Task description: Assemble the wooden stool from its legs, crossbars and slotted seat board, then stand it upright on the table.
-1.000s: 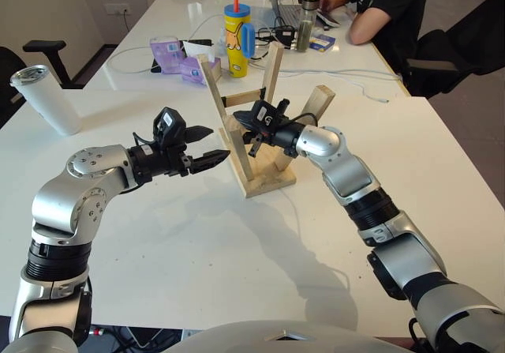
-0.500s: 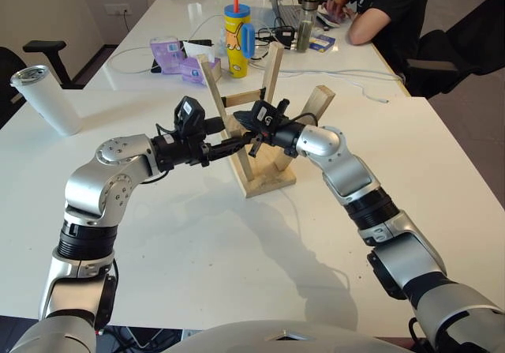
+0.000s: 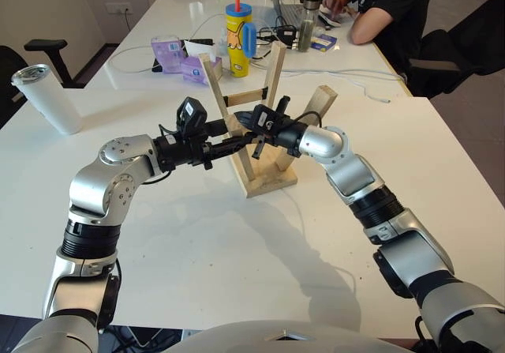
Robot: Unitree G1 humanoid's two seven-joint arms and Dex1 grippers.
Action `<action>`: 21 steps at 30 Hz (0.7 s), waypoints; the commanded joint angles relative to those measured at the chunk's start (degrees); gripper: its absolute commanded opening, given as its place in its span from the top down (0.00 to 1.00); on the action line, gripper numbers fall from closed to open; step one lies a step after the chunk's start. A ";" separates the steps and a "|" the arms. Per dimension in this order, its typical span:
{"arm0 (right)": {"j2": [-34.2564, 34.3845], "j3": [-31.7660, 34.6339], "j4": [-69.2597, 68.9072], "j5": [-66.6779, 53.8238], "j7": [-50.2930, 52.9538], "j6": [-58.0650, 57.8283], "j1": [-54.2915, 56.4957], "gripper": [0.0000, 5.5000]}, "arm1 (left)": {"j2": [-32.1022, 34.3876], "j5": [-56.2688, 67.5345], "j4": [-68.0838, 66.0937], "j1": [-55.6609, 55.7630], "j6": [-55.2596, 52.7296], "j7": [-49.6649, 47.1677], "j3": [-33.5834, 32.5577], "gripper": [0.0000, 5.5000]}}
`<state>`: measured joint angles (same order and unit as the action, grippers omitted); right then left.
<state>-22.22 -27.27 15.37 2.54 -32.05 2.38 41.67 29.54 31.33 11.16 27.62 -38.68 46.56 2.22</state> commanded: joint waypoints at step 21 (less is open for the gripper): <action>-6.26 -4.11 24.31 9.00 10.45 5.74 -19.31 1.00 | -0.76 -0.65 -1.15 2.62 -0.39 -4.01 -2.97 0.59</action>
<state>-29.05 -30.35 27.86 12.02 -15.15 20.75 40.84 28.24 31.01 10.86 27.65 -38.44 45.14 2.32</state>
